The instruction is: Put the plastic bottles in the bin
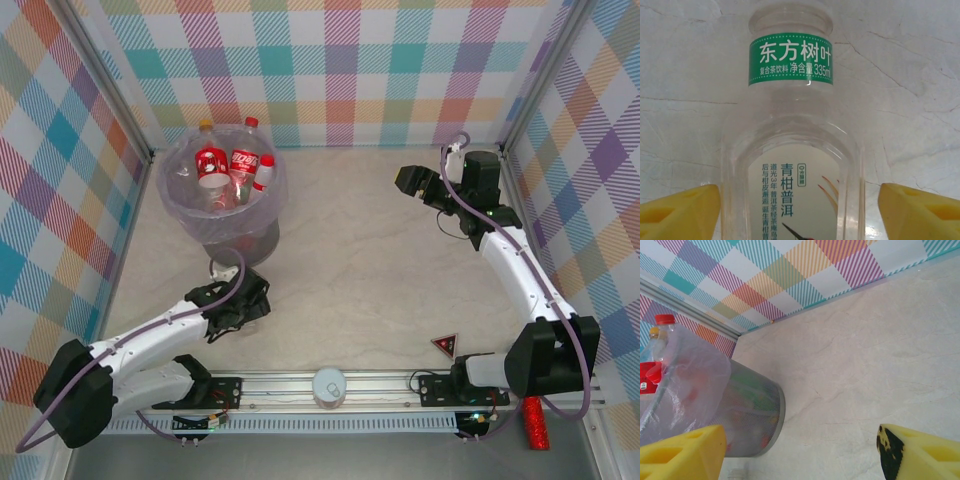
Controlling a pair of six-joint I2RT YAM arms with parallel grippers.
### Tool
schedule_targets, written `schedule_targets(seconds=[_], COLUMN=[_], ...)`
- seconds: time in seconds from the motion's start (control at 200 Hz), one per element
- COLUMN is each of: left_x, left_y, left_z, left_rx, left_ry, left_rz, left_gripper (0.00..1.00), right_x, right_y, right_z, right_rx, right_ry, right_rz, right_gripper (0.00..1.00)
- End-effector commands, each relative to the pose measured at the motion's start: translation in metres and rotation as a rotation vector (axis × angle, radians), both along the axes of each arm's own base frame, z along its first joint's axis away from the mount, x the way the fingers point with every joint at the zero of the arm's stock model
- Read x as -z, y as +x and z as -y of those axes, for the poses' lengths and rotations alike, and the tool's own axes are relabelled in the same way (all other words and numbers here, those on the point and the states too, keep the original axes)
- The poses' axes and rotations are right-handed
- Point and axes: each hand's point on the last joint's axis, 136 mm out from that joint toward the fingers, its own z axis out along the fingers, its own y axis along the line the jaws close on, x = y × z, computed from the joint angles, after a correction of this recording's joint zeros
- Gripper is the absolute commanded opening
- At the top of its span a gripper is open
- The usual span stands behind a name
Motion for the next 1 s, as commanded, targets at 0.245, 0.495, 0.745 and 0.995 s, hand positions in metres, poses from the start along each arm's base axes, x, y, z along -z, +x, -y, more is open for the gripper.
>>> schedule_targets(seconds=[0.245,0.495,0.745,0.995], left_x=[-0.014,-0.089,-0.166,-0.287], left_y=[0.003,0.001,-0.023,-0.02], left_z=[-0.002,-0.043,-0.112,-0.128], left_rx=[0.024,-0.083,-0.277,-0.176], left_ry=[0.031,0.084,0.215,0.306], left_rz=[0.02,0.212,0.397,0.606], left_gripper=[0.63,0.62,0.63,0.64], right_x=[-0.003,0.001,0.002,0.002], right_y=[0.005,0.009,0.009,0.008], right_z=[0.001,0.002,0.003,0.003], right_rx=[0.001,0.006,0.012,0.008], right_ry=[0.008,0.004,-0.004,-0.008], right_rz=[0.022,0.012,0.009,0.005], right_gripper=[0.79,0.79,0.79,0.79])
